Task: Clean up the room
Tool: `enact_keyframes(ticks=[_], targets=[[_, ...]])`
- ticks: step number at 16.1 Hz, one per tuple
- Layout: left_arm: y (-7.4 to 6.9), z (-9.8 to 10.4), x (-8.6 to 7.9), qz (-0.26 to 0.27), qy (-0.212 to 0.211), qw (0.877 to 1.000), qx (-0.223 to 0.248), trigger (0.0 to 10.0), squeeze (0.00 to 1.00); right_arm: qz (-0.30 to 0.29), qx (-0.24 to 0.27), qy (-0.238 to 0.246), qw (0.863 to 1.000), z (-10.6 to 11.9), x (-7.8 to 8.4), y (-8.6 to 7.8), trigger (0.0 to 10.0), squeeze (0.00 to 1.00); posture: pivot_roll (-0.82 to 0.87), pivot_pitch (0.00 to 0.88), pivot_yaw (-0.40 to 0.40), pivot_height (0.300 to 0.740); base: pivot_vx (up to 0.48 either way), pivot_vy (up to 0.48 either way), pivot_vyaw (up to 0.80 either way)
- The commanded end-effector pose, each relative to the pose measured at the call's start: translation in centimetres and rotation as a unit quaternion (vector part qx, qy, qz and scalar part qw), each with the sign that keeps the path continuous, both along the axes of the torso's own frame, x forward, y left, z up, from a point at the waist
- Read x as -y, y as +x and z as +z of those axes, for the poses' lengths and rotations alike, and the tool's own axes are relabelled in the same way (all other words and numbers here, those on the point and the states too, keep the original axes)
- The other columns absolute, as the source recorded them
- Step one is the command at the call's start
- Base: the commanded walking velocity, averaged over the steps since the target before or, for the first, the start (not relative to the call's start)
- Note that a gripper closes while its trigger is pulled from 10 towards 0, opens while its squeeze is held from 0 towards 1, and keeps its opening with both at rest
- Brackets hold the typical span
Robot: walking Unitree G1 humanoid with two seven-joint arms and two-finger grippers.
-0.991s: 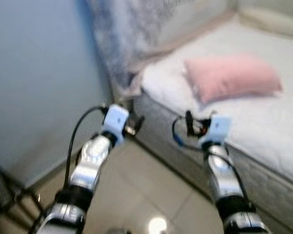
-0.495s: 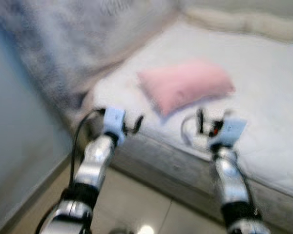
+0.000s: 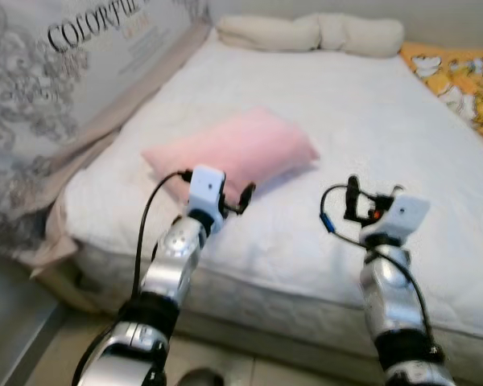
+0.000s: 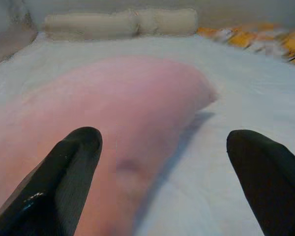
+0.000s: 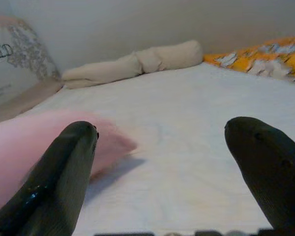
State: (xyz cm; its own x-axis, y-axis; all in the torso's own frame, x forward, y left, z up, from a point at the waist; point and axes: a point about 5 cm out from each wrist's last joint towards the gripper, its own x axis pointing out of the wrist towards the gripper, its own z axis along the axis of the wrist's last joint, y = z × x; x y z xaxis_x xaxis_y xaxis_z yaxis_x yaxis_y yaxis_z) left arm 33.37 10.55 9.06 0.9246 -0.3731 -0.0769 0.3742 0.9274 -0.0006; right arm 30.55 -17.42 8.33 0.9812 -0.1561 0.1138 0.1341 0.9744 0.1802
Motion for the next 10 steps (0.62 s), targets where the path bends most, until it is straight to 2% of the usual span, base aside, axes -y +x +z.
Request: enact_keyframes(ticks=[1, 2, 4, 5, 7, 10], targets=[[0.3, 0.0, -0.4, 0.021, -0.007, 1.0, -0.011, 10.0, 0.0, 0.016, -0.007, 0.002, 1.0, 0.0, -0.2, 0.2, 10.0, 0.16, 0.0, 0.0, 0.029, 0.736, 0.345, 0.334, 0.0], [0.5, -0.1, -0.7, 0.041, -0.018, 0.999, -0.022, 10.0, 0.0, 0.033, -0.008, -0.002, 0.999, 0.0, -0.7, 0.4, 10.0, 0.16, 0.0, 0.0, 0.029, 0.736, 0.296, 0.379, 0.0], [1.1, -0.4, -2.1, 0.092, -0.014, 0.995, -0.045, 10.0, 0.0, 0.056, -0.013, -0.002, 0.998, 0.1, -1.2, 0.6, 10.0, 0.15, 0.0, 0.0, 0.03, 0.736, 0.12, 0.448, 0.0], [1.1, -0.5, -2.2, 0.095, -0.017, 0.994, -0.049, 10.0, 0.0, 0.056, -0.014, -0.002, 0.998, 0.1, -1.2, 0.7, 10.0, 0.16, 0.0, 0.0, 0.03, 0.736, 0.0, 0.48, 0.0], [1.3, 0.0, -2.4, 0.096, 0.003, 0.995, -0.027, 10.0, 0.0, 0.062, -0.018, -0.003, 0.998, 0.0, -1.1, 0.6, 10.0, 0.15, 0.0, 0.0, 0.027, 0.736, 0.0, 0.48, 0.0], [1.6, 0.9, -1.6, 0.087, 0.024, 0.996, -0.005, 10.0, 0.0, 0.069, -0.021, -0.005, 0.997, -0.1, -1.3, 0.6, 10.0, 0.16, 0.0, 0.0, 0.026, 0.736, 0.0, 0.0, 0.0]])
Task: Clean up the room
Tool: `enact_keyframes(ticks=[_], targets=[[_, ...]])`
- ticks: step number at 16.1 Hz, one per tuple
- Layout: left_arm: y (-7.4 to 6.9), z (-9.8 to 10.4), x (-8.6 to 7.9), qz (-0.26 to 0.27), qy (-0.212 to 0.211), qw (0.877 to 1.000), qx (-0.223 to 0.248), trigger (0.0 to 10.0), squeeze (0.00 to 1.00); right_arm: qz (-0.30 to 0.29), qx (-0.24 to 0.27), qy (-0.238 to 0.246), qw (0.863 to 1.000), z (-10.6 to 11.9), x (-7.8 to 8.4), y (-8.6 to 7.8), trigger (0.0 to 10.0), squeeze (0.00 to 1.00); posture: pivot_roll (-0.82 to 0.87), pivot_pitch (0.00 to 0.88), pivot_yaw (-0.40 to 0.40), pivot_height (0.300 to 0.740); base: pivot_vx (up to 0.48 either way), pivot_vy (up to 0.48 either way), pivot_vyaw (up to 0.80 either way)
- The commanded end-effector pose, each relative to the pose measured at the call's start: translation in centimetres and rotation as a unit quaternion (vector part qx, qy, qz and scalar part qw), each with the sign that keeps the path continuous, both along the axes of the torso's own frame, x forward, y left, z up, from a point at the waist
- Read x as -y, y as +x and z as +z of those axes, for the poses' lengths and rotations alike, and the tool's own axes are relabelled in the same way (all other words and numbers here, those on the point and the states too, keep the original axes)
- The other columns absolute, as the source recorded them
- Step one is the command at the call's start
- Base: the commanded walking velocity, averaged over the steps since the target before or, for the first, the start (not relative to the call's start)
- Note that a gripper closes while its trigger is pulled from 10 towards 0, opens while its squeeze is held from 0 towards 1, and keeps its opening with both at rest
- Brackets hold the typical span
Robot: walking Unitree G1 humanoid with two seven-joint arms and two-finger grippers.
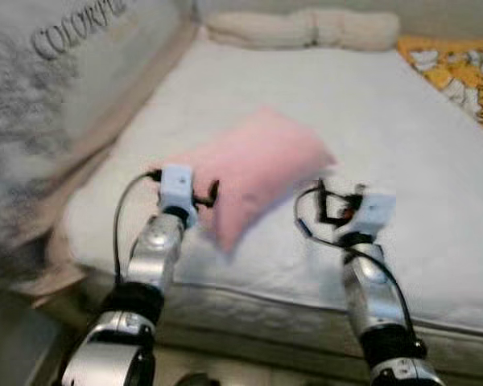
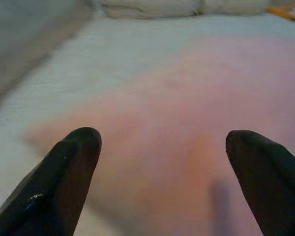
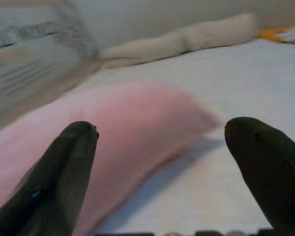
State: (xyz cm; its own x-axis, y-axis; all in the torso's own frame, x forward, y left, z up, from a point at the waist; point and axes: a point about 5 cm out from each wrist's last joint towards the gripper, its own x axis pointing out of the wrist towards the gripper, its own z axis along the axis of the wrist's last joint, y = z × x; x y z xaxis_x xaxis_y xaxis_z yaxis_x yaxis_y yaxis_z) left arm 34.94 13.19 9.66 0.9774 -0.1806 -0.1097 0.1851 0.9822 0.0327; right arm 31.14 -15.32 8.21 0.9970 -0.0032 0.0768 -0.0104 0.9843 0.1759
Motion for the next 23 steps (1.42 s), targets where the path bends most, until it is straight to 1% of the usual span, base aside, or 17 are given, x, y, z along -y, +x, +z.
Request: enact_keyframes(ticks=[1, 2, 3, 7, 10, 11, 13, 14, 15, 16, 17, 18, 19, 20, 21, 22, 23], targets=[[0.1, 0.4, 1.1, -0.015, 0.008, 1.0, 0.011, 10.0, 0.0, -0.008, 0.0, -0.008, 1.0, 0.1, 0.8, 0.0, 10.0, 0.16, 0.0, 0.0, 0.026, 0.736, 0.0, 0.0, 0.0], [0.1, 0.4, 1.3, -0.025, 0.006, 1.0, 0.013, 10.0, 0.0, -0.008, 0.001, -0.009, 1.0, 0.1, 0.8, 0.0, 10.0, 0.15, 0.0, 0.0, 0.027, 0.736, 0.0, 0.0, 0.0], [-0.1, 0.7, 1.4, -0.037, -0.005, 0.999, 0.025, 10.0, 0.0, -0.007, 0.002, -0.014, 1.0, 0.1, 0.9, -0.1, 10.0, 0.16, -0.01, 0.0, 0.026, 0.736, 0.364, 0.311, 0.0], [-0.1, 0.6, 1.3, -0.028, 0.004, 0.999, 0.024, 10.0, 0.0, -0.019, 0.011, -0.015, 1.0, 0.3, 1.2, -0.3, 10.0, 0.16, -0.01, 0.0, 0.024, 0.736, 0.364, 0.313, 0.0], [-0.1, 0.5, 1.4, -0.037, 0.009, 0.999, 0.023, 10.0, 0.0, -0.025, 0.011, -0.013, 1.0, 0.2, 1.3, -0.5, 10.0, 0.17, 0.0, 0.0, 0.023, 0.736, 0.364, 0.314, -0.76], [-0.2, 0.4, 1.5, -0.046, 0.018, 0.999, 0.023, 10.0, 0.0, -0.034, 0.01, -0.011, 0.999, 0.1, 1.6, -0.7, 10.0, 0.17, -0.01, 0.0, 0.026, 0.736, 0.364, 0.311, -0.76], [-0.2, 0.4, 2.3, -0.071, 0.03, 0.997, 0.022, 10.0, 0.0, -0.038, 0.008, -0.014, 0.999, -0.1, 1.8, -0.9, 10.0, 0.17, -0.01, 0.0, 0.03, 0.736, 0.457, 0.0, -0.35], [-0.3, 0.6, 2.8, -0.09, 0.058, 0.994, 0.033, 10.0, 0.0, -0.041, 0.007, -0.016, 0.999, -0.2, 1.9, -0.9, 10.0, 0.17, -0.01, 0.0, 0.032, 0.736, 0.48, 0.0, 0.0], [-0.4, 0.6, 3.3, -0.107, 0.053, 0.992, 0.031, 10.0, 0.0, -0.041, 0.004, -0.017, 0.999, -0.2, 1.9, -0.9, 10.0, 0.17, -0.02, 0.0, 0.034, 0.736, 0.48, 0.0, 0.0], [-0.4, 0.5, 3.4, -0.11, 0.053, 0.992, 0.028, 10.0, 0.0, -0.04, 0.002, -0.021, 0.999, -0.2, 1.9, -0.8, 10.0, 0.17, -0.02, 0.0, 0.036, 0.736, 0.424, 0.0, 0.0], [-0.4, 0.5, 3.5, -0.112, 0.044, 0.992, 0.025, 10.0, 0.0, -0.042, -0.002, -0.023, 0.999, -0.2, 2.1, -0.6, 10.0, 0.17, -0.02, 0.0, 0.036, 0.736, 0.0, 0.0, 0.0], [-0.3, 0.6, 3.4, -0.108, 0.046, 0.993, 0.025, 10.0, 0.0, -0.05, -0.001, -0.026, 0.998, 0.1, 2.5, -0.3, 10.0, 0.17, -0.02, 0.0, 0.037, 0.736, 0.0, 0.0, 0.0], [-0.1, 1.0, 3.6, -0.116, 0.052, 0.992, 0.026, 10.0, 0.0, -0.067, 0.014, -0.028, 0.997, 0.8, 3.3, -0.4, 10.0, 0.17, -0.02, 0.0, 0.036, 0.736, 0.0, 0.0, 0.0], [0.0, 1.0, 3.7, -0.122, 0.059, 0.99, 0.024, 10.0, 0.0, -0.069, 0.014, -0.028, 0.997, 0.8, 3.4, -0.5, 10.0, 0.17, -0.03, 0.0, 0.034, 0.736, 0.0, 0.0, 0.0], [0.6, 1.1, 3.9, -0.135, 0.066, 0.989, 0.006, 10.0, 0.0, -0.073, 0.01, -0.03, 0.997, 0.3, 3.7, -1.3, 10.0, 0.17, -0.03, 0.0, 0.033, 0.736, 0.0, 0.0, 0.0], [1.1, 1.4, 4.3, -0.142, 0.061, 0.988, -0.013, 10.0, 0.0, -0.077, 0.003, -0.032, 0.997, -0.2, 3.9, -1.9, 10.0, 0.17, -0.05, 0.0, 0.036, 0.736, 0.0, 0.0, 0.0], [1.7, 1.9, 4.8, -0.151, 0.045, 0.987, -0.027, 10.0, 0.0, -0.079, -0.005, -0.033, 0.996, -0.6, 4.0, -2.4, 10.0, 0.17, -0.06, 0.0, 0.044, 0.736, 0.0, 0.0, 0.0]])
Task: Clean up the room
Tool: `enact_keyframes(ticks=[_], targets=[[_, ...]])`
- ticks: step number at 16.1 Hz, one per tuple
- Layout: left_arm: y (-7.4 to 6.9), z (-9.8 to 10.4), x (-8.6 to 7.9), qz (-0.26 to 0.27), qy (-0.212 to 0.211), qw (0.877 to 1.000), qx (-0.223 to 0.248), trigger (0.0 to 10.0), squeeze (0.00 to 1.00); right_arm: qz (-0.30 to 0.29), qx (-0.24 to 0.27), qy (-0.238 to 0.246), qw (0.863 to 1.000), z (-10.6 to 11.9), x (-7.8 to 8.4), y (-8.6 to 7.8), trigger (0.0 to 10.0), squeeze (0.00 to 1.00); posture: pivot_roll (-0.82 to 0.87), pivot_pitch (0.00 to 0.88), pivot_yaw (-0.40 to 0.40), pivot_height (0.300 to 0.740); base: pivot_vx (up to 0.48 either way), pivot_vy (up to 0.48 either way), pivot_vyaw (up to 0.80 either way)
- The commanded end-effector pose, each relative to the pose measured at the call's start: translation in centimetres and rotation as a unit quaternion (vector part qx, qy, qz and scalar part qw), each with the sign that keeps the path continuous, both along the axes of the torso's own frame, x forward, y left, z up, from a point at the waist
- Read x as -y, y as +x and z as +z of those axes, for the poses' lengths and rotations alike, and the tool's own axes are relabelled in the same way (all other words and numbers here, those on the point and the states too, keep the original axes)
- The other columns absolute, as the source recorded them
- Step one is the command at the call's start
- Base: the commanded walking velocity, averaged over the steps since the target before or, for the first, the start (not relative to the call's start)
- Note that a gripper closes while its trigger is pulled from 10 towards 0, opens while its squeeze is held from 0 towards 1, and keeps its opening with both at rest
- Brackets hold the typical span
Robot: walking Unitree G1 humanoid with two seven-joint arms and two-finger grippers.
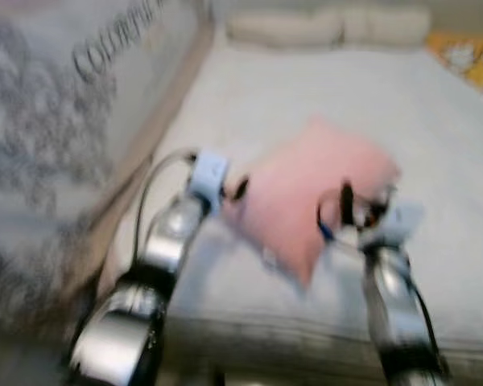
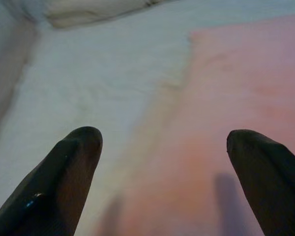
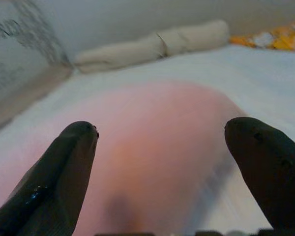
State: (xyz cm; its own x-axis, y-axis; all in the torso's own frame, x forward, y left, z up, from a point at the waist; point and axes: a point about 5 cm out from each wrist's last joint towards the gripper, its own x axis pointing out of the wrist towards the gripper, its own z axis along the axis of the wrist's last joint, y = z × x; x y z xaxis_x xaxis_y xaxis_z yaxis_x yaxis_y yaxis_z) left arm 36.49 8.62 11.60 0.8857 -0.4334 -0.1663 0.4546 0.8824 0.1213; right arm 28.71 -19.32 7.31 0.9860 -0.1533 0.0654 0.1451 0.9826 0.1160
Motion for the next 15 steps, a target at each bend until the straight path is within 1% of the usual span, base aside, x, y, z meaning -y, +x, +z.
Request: enact_keyframes(ticks=[1, 2, 3, 4, 5, 6, 7, 9, 11, 12, 13, 15], targets=[[0.6, 0.8, 1.1, -0.018, -0.029, 0.999, -0.027, 10.0, 0.0, -0.005, 0.002, -0.004, 1.0, 0.2, 0.0, -0.4, 10.0, 0.17, -0.08, 0.0, 0.055, 0.736, 0.0, 0.0, 0.0], [1.0, 1.5, 1.6, -0.023, -0.049, 0.998, -0.033, 10.0, 0.0, -0.01, 0.005, -0.004, 1.0, 0.3, 0.2, -0.5, 10.0, 0.17, -0.09, 0.0, 0.057, 0.736, 0.0, 0.0, 0.0], [1.7, 3.0, 2.9, -0.035, -0.084, 0.995, -0.05, 10.0, 0.0, -0.029, 0.019, -0.004, 0.999, 0.9, 0.7, -1.4, 10.0, 0.17, -0.12, 0.0, 0.071, 0.736, 0.0, 0.0, 0.0], [1.9, 3.4, 3.6, -0.045, -0.082, 0.994, -0.052, 10.0, 0.0, -0.036, 0.022, -0.011, 0.999, 1.0, 0.9, -2.5, 10.0, 0.17, -0.15, 0.0, 0.082, 0.736, 0.0, 0.0, 0.0], [1.9, 3.4, 3.9, -0.051, -0.077, 0.994, -0.055, 10.0, 0.0, -0.036, 0.018, -0.016, 0.999, 0.8, 1.0, -3.3, 10.0, 0.17, -0.17, 0.0, 0.09, 0.736, 0.0, 0.0, 0.0], [1.6, 2.9, 5.2, -0.065, -0.05, 0.994, -0.068, 10.0, 0.0, -0.046, -0.01, -0.019, 0.999, -0.4, 1.5, -5.3, 10.0, 0.17, -0.2, 0.0, 0.104, 0.736, 0.0, 0.0, 0.0], [1.6, 2.7, 5.3, -0.067, -0.045, 0.994, -0.071, 10.0, 0.0, -0.049, -0.015, -0.018, 0.999, -0.6, 1.5, -5.7, 10.0, 0.17, -0.2, 0.001, 0.108, 0.736, 0.0, 0.0, 0.0], [1.2, 2.3, 6.5, -0.068, 0.004, 0.997, -0.047, 10.0, 0.0, -0.045, -0.017, -0.015, 0.999, -0.5, 0.7, -6.6, 10.0, 0.17, -0.25, 0.038, 0.129, 0.736, 0.0, 0.0, 0.0], [0.8, 1.2, 6.5, -0.049, 0.057, 0.997, -0.027, 10.0, 0.0, -0.028, -0.017, -0.019, 0.999, 0.0, -0.3, -7.5, 10.0, 0.17, -0.29, 0.068, 0.141, 0.736, 0.0, 0.0, 0.0], [0.7, 0.7, 6.3, -0.032, 0.053, 0.997, -0.035, 10.0, 0.0, -0.017, -0.016, -0.02, 1.0, 0.4, -0.6, -7.7, 10.0, 0.17, -0.3, 0.077, 0.142, 0.736, 0.0, 0.0, 0.0], [0.9, 0.8, 5.9, -0.016, 0.044, 0.998, -0.033, 10.0, 0.0, -0.002, -0.012, -0.024, 1.0, 0.7, -0.9, -7.9, 10.0, 0.17, -0.3, 0.084, 0.143, 0.736, 0.0, 0.0, 0.0], [1.1, 1.2, 5.7, -0.01, 0.046, 0.999, -0.021, 10.0, 0.0, 0.006, -0.013, -0.028, 0.999, 0.8, -1.2, -8.1, 10.0, 0.17, -0.3, 0.084, 0.14, 0.736, 0.0, 0.0, 0.0]])
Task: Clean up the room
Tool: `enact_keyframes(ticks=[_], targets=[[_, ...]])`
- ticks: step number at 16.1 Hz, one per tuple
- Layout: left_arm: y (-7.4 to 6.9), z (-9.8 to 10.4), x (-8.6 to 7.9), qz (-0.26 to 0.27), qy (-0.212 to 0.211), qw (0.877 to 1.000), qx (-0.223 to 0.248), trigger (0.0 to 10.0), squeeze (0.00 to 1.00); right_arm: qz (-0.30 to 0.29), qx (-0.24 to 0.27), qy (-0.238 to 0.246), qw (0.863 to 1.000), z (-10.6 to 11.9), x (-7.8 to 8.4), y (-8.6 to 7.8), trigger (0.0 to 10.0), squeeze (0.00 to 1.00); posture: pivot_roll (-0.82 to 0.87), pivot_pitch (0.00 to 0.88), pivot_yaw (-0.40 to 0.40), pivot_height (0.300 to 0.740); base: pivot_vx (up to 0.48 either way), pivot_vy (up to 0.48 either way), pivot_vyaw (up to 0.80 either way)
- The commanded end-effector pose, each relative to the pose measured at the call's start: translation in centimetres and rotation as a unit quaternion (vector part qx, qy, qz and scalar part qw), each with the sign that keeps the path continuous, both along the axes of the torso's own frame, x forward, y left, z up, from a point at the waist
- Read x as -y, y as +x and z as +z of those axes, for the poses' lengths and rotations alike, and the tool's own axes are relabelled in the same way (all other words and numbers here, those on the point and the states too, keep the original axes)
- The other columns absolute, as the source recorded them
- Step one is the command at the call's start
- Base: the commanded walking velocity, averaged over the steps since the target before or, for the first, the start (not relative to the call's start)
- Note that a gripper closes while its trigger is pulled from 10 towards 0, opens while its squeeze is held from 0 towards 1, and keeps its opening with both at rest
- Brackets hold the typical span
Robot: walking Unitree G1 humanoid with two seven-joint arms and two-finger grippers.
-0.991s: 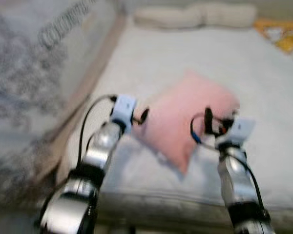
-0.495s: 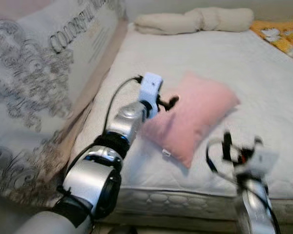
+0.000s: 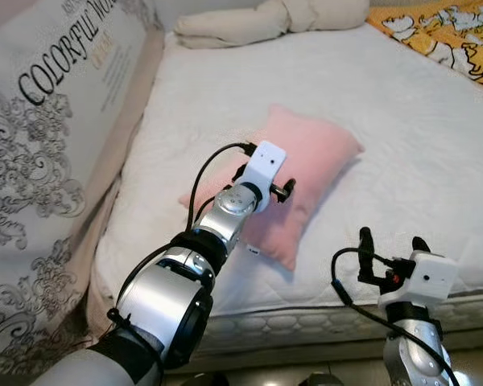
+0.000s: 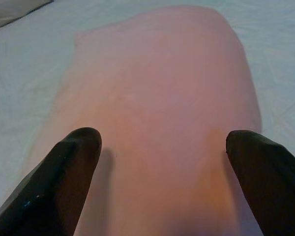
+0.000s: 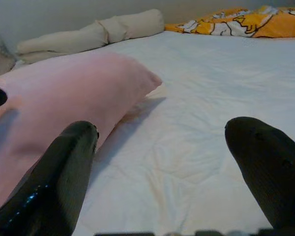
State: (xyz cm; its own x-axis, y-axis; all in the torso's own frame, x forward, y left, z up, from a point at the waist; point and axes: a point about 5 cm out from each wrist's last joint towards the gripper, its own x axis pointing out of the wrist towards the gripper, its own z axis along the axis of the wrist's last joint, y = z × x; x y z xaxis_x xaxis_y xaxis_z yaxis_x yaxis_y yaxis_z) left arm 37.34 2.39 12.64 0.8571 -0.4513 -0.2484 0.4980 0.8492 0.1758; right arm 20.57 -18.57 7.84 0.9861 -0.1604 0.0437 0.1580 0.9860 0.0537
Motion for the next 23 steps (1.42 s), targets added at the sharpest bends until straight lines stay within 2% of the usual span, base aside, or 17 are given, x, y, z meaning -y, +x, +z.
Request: enact_keyframes(ticks=[1, 3, 7, 10, 13, 14, 15, 16, 17, 20, 23], targets=[[0.3, 0.3, -0.6, 0.01, 0.011, 1.0, 0.01, 10.0, 0.0, 0.013, -0.002, 0.004, 1.0, 0.1, -0.5, 0.3, 10.0, 0.17, -0.29, 0.082, 0.138, 0.736, 0.0, 0.0, 0.0], [0.0, -0.5, -0.8, 0.011, 0.026, 1.0, 0.004, 10.0, 0.0, 0.021, -0.004, 0.008, 1.0, 0.4, -1.0, 0.4, 10.0, 0.17, -0.29, 0.083, 0.137, 0.736, 0.0, 0.0, 0.0], [-1.1, -3.3, -1.3, 0.002, 0.091, 0.995, -0.041, 10.0, 0.0, 0.032, -0.014, 0.012, 0.999, 0.5, -1.1, 0.6, 10.0, 0.17, -0.29, 0.084, 0.127, 0.736, 0.0, 0.0, 0.0], [-1.4, -3.8, -1.4, -0.003, 0.086, 0.995, -0.052, 10.0, 0.0, 0.04, -0.02, 0.015, 0.999, 0.4, -1.3, 0.8, 10.0, 0.16, -0.27, 0.086, 0.125, 0.736, 0.0, 0.0, 0.0], [-1.6, -3.8, -0.9, -0.01, 0.051, 0.996, -0.069, 10.0, 0.0, 0.047, -0.026, 0.02, 0.998, 0.3, -1.6, 1.0, 10.0, 0.17, -0.26, 0.086, 0.122, 0.736, 0.0, 0.0, 0.0], [-1.6, -3.8, -0.8, -0.01, 0.044, 0.996, -0.074, 4.2, 0.0, 0.048, -0.027, 0.021, 0.998, 0.3, -1.6, 1.1, 10.0, 0.16, -0.26, 0.083, 0.121, 0.736, 0.0, 0.0, 0.0], [-1.8, -3.9, -0.5, -0.009, 0.019, 0.995, -0.094, 3.3, 0.0, 0.048, -0.029, 0.023, 0.998, 0.3, -1.6, 1.2, 10.0, 0.16, -0.26, 0.08, 0.122, 0.736, 0.0, 0.0, 0.0], [-2.0, -4.1, -0.2, -0.012, 0.014, 0.995, -0.102, 1.9, 0.0, 0.048, -0.028, 0.023, 0.998, 0.3, -1.5, 1.4, 10.0, 0.16, -0.26, 0.076, 0.122, 0.736, 0.0, 0.0, 0.0], [-2.0, -4.2, -0.1, -0.015, 0.017, 0.995, -0.102, 0.0, 0.0, 0.048, -0.028, 0.023, 0.998, 0.4, -1.5, 1.4, 10.0, 0.16, -0.27, 0.075, 0.122, 0.736, 0.0, 0.0, 0.0], [-2.9, -4.7, 1.2, -0.073, 0.056, 0.992, -0.083, 0.0, 0.0, 0.049, -0.03, 0.021, 0.998, 0.3, -1.4, 1.6, 10.0, 0.16, -0.26, 0.065, 0.119, 0.736, 0.0, 0.0, 0.0], [-3.2, -4.8, 1.6, -0.084, 0.047, 0.992, -0.084, 0.0, 0.0, 0.051, -0.031, 0.021, 0.998, 0.3, -1.4, 2.0, 10.0, 0.17, -0.26, 0.055, 0.116, 0.736, 0.0, 0.0, 0.0]])
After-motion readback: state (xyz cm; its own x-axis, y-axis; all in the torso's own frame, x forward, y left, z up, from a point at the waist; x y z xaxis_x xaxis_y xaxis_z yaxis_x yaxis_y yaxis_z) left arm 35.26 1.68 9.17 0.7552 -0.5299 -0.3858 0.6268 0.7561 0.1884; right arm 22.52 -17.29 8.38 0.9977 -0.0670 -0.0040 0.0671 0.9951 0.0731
